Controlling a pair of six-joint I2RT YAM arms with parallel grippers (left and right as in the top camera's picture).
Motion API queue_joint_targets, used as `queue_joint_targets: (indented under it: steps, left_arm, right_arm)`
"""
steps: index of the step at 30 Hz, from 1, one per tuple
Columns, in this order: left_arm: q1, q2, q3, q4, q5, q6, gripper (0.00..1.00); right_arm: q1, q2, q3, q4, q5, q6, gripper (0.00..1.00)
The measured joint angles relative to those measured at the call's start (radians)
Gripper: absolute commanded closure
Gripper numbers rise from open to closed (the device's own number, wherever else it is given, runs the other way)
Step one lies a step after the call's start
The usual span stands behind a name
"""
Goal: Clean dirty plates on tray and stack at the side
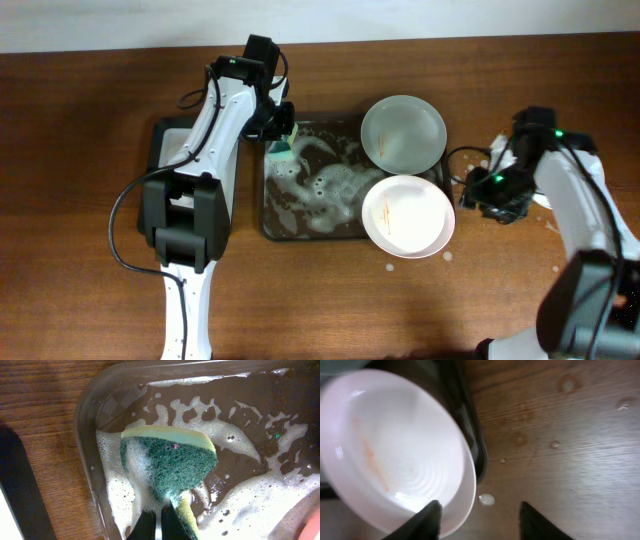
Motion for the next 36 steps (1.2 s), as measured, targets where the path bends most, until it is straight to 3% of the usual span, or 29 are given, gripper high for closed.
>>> queue_joint_targets:
  steps: [3,11,24,30,36]
  left_arm:
    - [-0.005,0.000,0.000,-0.004,0.000,0.000,0.99]
    - [-0.010,0.000,0.000,-0.004,0.000,0.000,0.99]
    - [-0.010,0.000,0.000,-0.004,0.000,0.000,0.99]
    - [-0.010,0.000,0.000,-0.004,0.000,0.000,0.99]
    - [-0.010,0.000,0.000,-0.004,0.000,0.000,0.99]
  right_arm:
    - [0.041,0.078,-0.008,0.022,0.011,-0.002,0.65]
    - [0.050,0.082,-0.052,0.080,0.015,-0.003,0.74]
    - [0.081,0.082,-0.134,0.213,-0.028,0.000,0.82]
    - [0.185,0.082,-0.134,0.249,-0.019,0.026,0.96]
    - [0.213,0.082,-0.134,0.276,-0.013,0.113,0.96]
